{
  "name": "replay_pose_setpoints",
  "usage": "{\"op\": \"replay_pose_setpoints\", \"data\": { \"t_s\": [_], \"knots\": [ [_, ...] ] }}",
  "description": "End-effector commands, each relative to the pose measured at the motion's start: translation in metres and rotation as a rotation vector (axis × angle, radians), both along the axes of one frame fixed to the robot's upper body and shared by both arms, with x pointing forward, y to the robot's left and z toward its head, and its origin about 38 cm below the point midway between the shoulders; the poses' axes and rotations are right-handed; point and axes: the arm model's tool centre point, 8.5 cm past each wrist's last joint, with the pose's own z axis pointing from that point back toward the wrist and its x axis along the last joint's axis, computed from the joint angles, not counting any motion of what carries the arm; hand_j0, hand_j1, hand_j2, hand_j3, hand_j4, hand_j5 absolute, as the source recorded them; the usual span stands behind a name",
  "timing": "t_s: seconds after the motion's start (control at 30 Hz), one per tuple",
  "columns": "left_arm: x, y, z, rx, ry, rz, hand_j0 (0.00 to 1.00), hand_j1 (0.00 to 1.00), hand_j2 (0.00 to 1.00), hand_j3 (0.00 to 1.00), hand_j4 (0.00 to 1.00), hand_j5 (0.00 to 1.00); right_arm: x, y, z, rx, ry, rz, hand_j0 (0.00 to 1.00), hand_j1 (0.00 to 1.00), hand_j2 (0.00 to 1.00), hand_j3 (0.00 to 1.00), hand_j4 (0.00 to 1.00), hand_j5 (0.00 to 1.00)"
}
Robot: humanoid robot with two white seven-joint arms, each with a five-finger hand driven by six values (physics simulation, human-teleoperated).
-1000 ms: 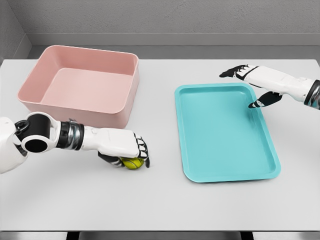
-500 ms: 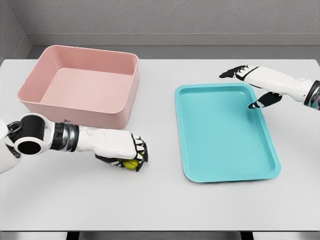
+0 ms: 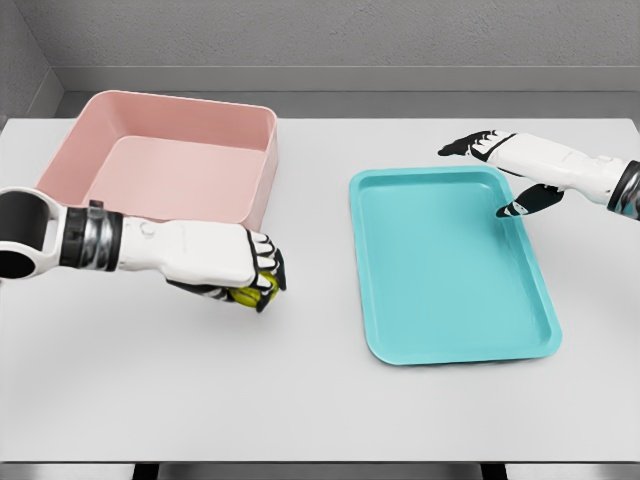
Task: Put the tennis from the blue tray into the pink basket with both arms
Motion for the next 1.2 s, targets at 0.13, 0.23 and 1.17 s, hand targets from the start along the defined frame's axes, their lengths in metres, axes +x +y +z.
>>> {"op": "replay_pose_setpoints", "data": {
  "t_s": [0.13, 0.23, 1.17],
  "knots": [
    [0.004, 0.005, 0.017, -0.019, -0.021, 0.007, 0.46, 0.46, 0.46, 0.46, 0.46, 0.46, 0.0, 0.0, 0.001, 0.007, 0.0, -0.003, 1.0, 1.0, 1.0, 1.0, 1.0, 1.0],
    [0.008, 0.007, 0.026, -0.016, -0.045, 0.009, 0.46, 0.46, 0.46, 0.46, 0.46, 0.46, 0.0, -0.001, 0.0, 0.007, 0.002, -0.003, 1.0, 1.0, 1.0, 1.0, 1.0, 1.0],
    [0.095, 0.042, 0.06, -0.052, -0.076, 0.25, 0.45, 0.45, 0.45, 0.45, 0.45, 0.45, 0.0, 0.0, 0.0, 0.008, 0.002, -0.002, 1.0, 1.0, 1.0, 1.0, 1.0, 1.0]
  ]
}}
